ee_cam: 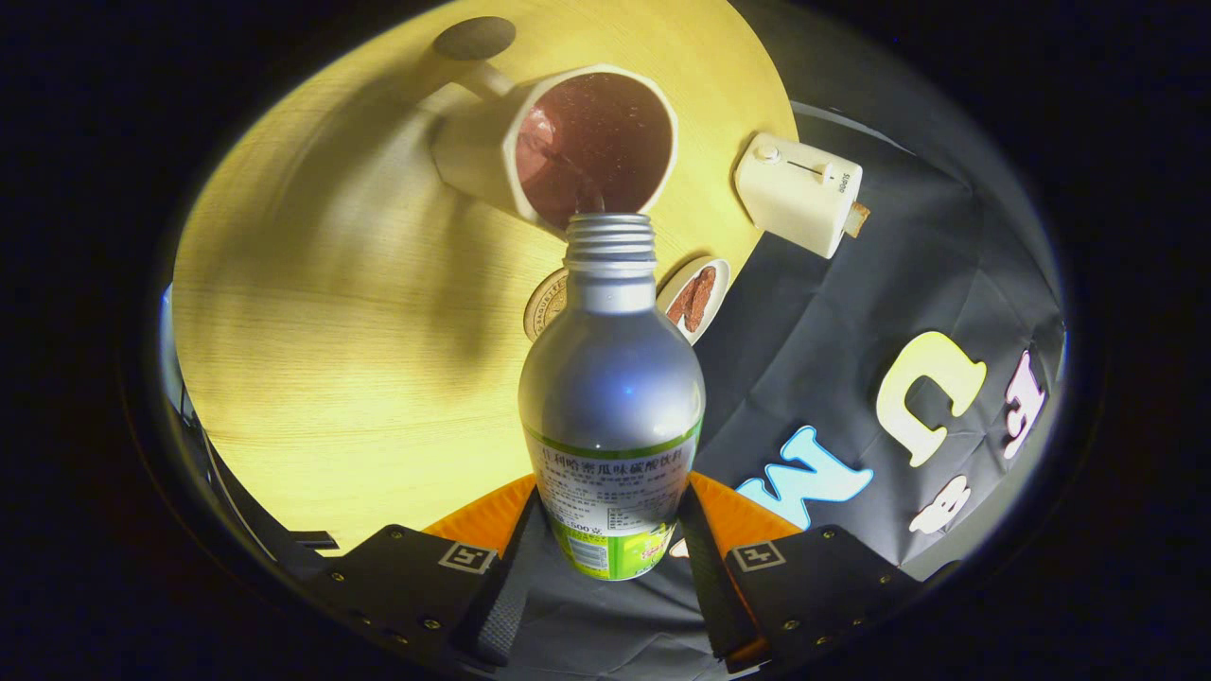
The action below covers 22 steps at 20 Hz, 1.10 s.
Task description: Take the bottle from table, then pour the juice into the cup, finally place the bottle on the coaster
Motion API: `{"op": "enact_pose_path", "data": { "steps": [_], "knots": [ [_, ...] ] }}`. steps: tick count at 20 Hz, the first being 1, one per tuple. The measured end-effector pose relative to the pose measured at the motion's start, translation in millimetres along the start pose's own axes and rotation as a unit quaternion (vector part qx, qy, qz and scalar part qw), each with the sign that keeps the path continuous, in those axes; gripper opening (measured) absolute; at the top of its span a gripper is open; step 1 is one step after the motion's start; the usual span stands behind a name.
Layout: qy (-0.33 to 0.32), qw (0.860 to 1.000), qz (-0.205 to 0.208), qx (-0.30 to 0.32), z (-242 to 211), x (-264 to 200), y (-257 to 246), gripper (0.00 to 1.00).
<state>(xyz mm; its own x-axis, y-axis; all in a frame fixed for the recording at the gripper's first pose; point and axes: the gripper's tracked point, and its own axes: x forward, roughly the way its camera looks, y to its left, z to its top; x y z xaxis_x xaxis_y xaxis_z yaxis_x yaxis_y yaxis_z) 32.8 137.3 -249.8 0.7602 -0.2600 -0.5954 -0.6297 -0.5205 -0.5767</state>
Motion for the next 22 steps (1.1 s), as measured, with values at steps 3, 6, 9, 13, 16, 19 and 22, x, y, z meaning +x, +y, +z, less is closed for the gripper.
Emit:
{"op": "enact_pose_path", "data": {
  "steps": [3, 6, 9, 13, 16, 19, 22],
  "knots": [
    [0.001, 1.0, 0.0, -0.008, 0.1, 2.3, -3.7, 0.75],
    [0.005, 1.0, 0.003, -0.019, -0.6, 2.4, -5.4, 0.75],
    [0.011, 0.999, 0.001, -0.033, -2.5, 4.0, -9.5, 0.75],
    [0.02, 0.999, 0.003, -0.044, -7.0, 4.9, -14.6, 0.75],
    [0.023, 0.998, 0.007, -0.053, -5.6, 4.0, -16.4, 0.75],
    [0.036, 0.997, -0.007, -0.062, -8.5, 2.0, -25.7, 0.75],
    [0.035, 0.997, -0.011, -0.065, -6.6, 1.9, -32.3, 0.75]
  ]
}}
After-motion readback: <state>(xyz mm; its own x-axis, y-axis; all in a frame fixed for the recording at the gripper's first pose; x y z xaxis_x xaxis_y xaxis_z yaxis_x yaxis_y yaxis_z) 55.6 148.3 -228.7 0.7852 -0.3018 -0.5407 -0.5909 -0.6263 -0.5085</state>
